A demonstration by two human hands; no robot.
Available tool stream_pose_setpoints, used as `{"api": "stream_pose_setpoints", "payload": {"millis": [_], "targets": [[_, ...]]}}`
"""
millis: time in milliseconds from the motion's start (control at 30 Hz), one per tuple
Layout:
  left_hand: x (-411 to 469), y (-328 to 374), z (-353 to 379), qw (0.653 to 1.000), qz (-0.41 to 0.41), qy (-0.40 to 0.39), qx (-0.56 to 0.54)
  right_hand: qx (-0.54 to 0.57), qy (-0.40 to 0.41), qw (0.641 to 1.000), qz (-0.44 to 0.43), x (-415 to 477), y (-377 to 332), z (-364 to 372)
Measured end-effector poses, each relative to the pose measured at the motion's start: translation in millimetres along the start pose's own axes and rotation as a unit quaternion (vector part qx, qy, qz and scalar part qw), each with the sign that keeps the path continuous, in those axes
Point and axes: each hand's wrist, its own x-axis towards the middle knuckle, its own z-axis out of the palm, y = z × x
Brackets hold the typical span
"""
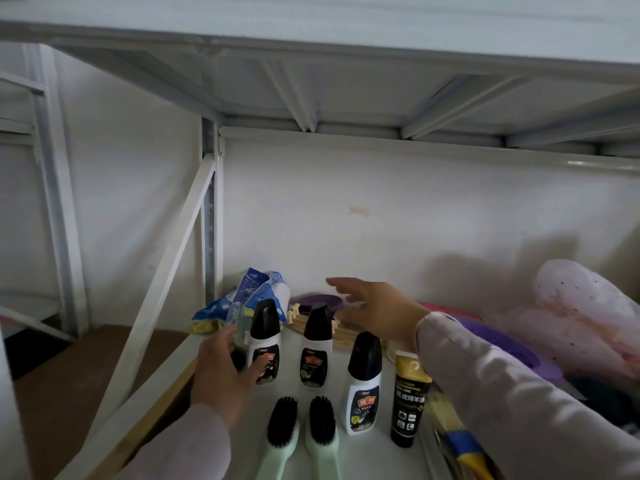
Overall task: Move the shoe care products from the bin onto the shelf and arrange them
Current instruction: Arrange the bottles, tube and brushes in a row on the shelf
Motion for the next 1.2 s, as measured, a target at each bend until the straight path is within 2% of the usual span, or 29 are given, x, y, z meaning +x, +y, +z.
{"api": "stream_pose_setpoints", "payload": {"millis": [67, 100, 200, 267, 367, 467, 533, 833, 1033, 1200], "targets": [[-11.0, 12.2, -2.0, 0.992, 0.104, 0.066, 0.009, 0.034, 0.025, 0.999, 0.004, -11.9, 11.0, -8.0], [-17.9, 22.3, -2.3, 0.985, 0.157, 0.069, 0.001, 0.047, 0.034, 0.998, 0.006, -18.5, 17.1, -11.0], [-35.4, 51.7, 3.9, 0.969, 0.244, -0.023, -0.003, 0.068, 0.047, 0.996, 0.014, -41.4, 34.7, -16.3], [-43.1, 68.2, 14.7, 0.964, 0.238, -0.122, 0.0, 0.068, 0.041, 0.997, 0.02, -55.6, 45.8, -16.4], [-46.0, 83.5, 36.8, 0.953, 0.176, -0.238, 0.059, 0.058, 0.008, 0.998, 0.035, -72.2, 58.7, -12.0], [-43.7, 89.1, 57.7, 0.937, 0.132, -0.287, 0.151, 0.014, -0.012, 0.999, 0.043, -81.3, 65.6, -5.1], [-43.4, 90.3, 67.0, 0.929, 0.112, -0.308, 0.17, -0.006, -0.016, 0.999, 0.046, -84.9, 67.0, -0.2], [-36.3, 86.0, 87.1, 0.941, 0.06, -0.292, 0.16, 0.076, 0.04, 0.993, 0.08, -95.8, 78.4, 14.1], [-27.2, 86.6, 105.7, 0.953, 0.054, -0.249, 0.163, 0.021, 0.003, 0.995, 0.097, -105.7, 81.1, 26.1], [-24.7, 85.3, 118.3, 0.96, 0.04, -0.239, 0.14, 0.016, 0.022, 0.995, 0.1, -111.4, 84.7, 35.4]]}}
